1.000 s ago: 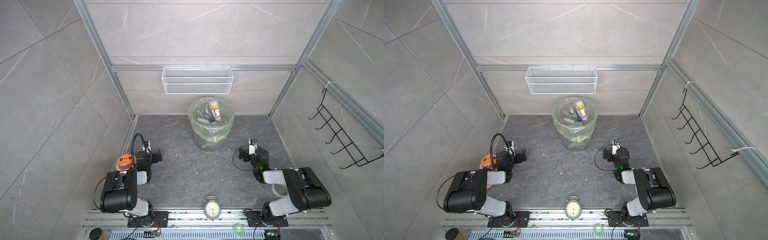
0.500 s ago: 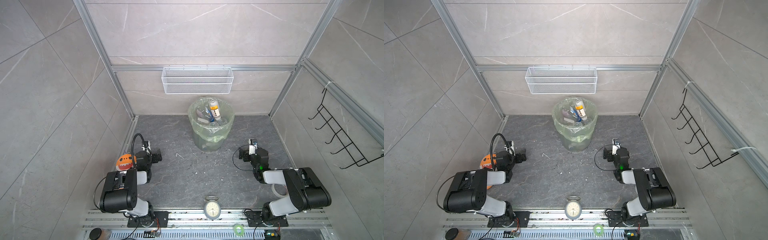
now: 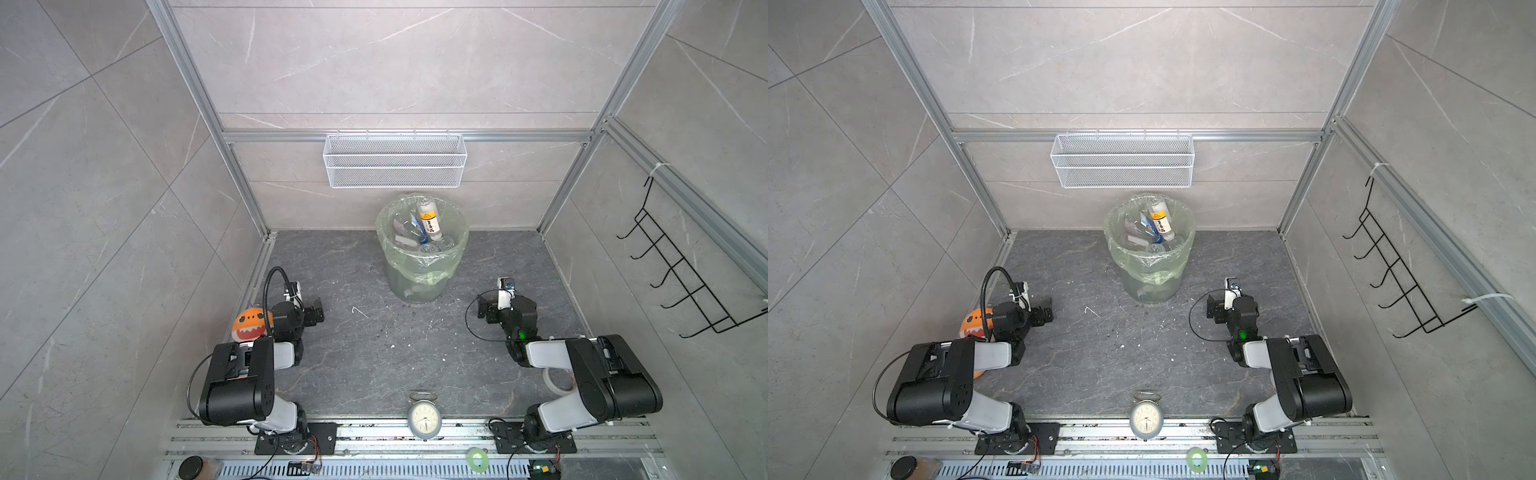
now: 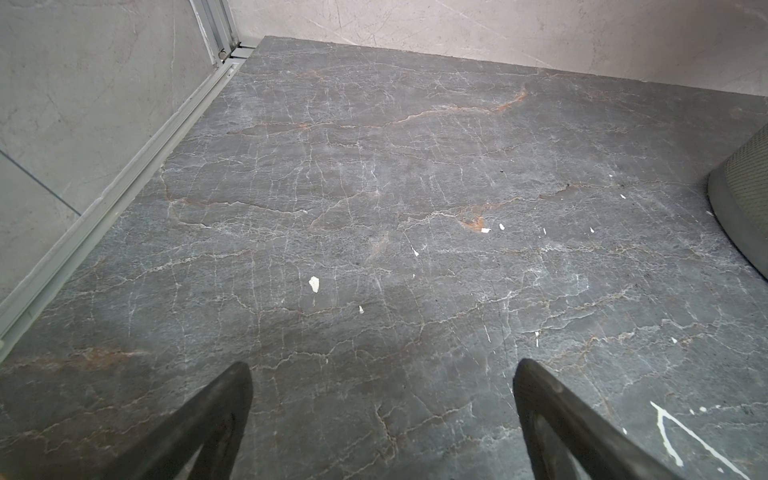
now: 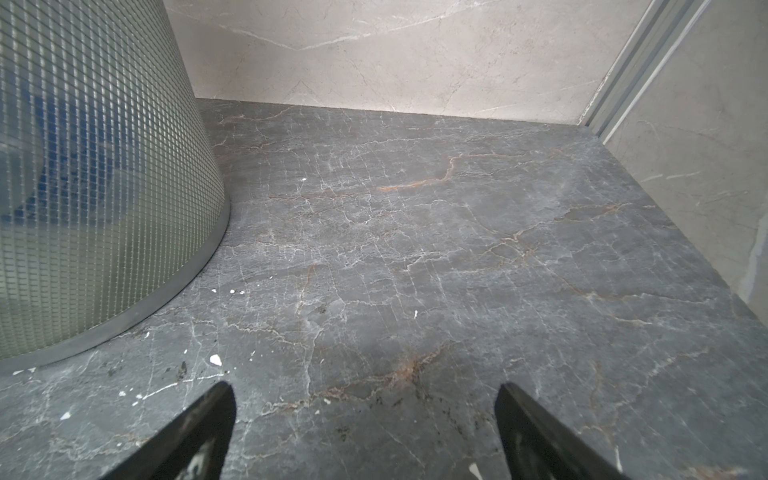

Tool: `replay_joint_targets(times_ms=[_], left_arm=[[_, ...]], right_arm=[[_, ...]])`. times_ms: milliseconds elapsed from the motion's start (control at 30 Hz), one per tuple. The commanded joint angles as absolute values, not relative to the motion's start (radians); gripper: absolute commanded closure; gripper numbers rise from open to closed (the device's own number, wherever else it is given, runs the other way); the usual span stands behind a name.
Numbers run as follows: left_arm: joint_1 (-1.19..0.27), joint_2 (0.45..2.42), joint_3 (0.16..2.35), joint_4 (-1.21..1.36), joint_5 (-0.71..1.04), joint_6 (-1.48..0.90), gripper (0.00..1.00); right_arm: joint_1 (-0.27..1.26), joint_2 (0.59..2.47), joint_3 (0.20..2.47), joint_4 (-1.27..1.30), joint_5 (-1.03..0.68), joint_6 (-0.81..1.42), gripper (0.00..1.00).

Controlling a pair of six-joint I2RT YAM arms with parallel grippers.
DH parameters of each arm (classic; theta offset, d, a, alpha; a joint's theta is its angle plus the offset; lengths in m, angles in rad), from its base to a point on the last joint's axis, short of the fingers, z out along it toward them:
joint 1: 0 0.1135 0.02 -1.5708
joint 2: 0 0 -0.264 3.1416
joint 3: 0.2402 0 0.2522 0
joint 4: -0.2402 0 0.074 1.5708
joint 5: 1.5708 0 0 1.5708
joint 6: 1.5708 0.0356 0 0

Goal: Throw the plastic bottles in the bin

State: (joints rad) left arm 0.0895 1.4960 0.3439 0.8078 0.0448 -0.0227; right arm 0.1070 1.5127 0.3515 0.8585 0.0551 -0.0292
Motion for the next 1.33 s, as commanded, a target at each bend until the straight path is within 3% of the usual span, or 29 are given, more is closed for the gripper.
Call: replay_joint_targets(times_ms=[0,233,333,467,700,867,1300], left_arm=[[0.086,1.5,0.366,0.831,0.047,-0.007,0.0],[0.086,1.497,0.361,0.835,0.057,-0.001,0.0],[0.086,1.488,0.316,0.91,0.164,0.041,0.0],[0.086,1.498,0.365,0.831,-0.003,-0.023,0.0],[0.086,1.489,0.303,0.94,0.168,0.044,0.0],[0.087,1.498,0.364,0.833,0.048,-0.002,0.0],[0.086,1.499,0.363,0.837,0.051,-0.001,0.0]], right_arm=[[0.104,1.518,0.365,0.865,0.053,-0.014,0.01],[0.105,1.517,0.364,0.865,0.052,-0.013,0.01],[0.105,1.517,0.364,0.866,0.053,-0.014,0.01],[0.105,1.517,0.364,0.865,0.052,-0.014,0.01],[0.105,1.517,0.364,0.867,0.052,-0.014,0.01],[0.106,1.517,0.364,0.865,0.052,-0.014,0.01],[0.105,1.517,0.365,0.865,0.053,-0.014,0.01]])
